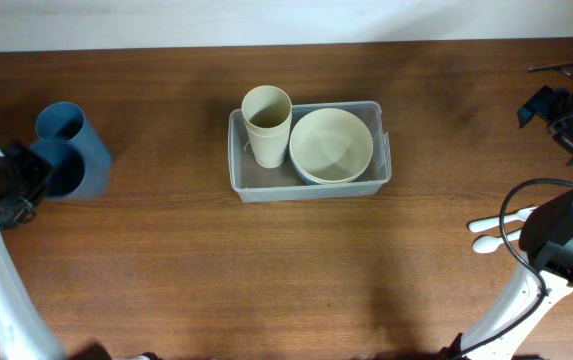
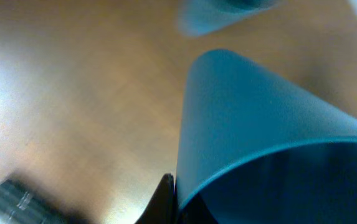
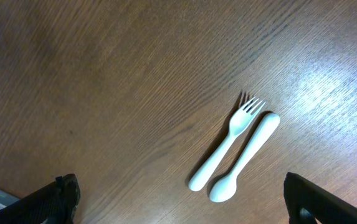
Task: Pack container
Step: 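Lift the blue cup and carry it right into the container's front-left corner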
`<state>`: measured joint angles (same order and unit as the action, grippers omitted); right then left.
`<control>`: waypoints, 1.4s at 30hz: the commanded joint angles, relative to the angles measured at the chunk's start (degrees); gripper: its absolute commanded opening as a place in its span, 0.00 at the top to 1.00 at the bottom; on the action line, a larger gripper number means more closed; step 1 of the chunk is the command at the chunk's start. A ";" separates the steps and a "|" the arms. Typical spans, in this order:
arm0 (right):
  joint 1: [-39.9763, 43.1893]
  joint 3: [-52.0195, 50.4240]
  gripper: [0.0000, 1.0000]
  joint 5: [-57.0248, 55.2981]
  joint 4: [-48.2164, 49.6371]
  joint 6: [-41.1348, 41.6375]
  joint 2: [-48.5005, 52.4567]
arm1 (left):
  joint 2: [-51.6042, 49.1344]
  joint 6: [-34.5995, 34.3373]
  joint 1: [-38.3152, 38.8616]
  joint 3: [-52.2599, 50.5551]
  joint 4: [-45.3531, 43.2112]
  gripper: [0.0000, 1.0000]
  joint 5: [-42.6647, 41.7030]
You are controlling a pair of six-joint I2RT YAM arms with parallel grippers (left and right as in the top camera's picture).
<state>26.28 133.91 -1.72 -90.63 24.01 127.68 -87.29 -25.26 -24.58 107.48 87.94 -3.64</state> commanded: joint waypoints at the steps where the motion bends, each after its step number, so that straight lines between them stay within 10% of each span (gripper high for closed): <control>1: 0.35 -0.24 0.01 -0.92 0.04 0.46 -0.61 | 6.95 6.49 5.60 1.22 -4.46 0.99 -10.43; 17: 0.37 -0.24 0.01 -0.92 0.04 0.46 -0.61 | -1.75 4.28 34.97 1.20 -10.80 0.99 -9.44; 42: 0.37 -0.24 0.01 -0.92 0.04 0.46 -0.61 | -13.09 3.74 37.66 1.22 -5.20 0.98 -5.27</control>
<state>26.28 133.91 -1.72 -90.63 24.03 127.68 -101.03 -21.63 13.06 108.42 81.65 -10.48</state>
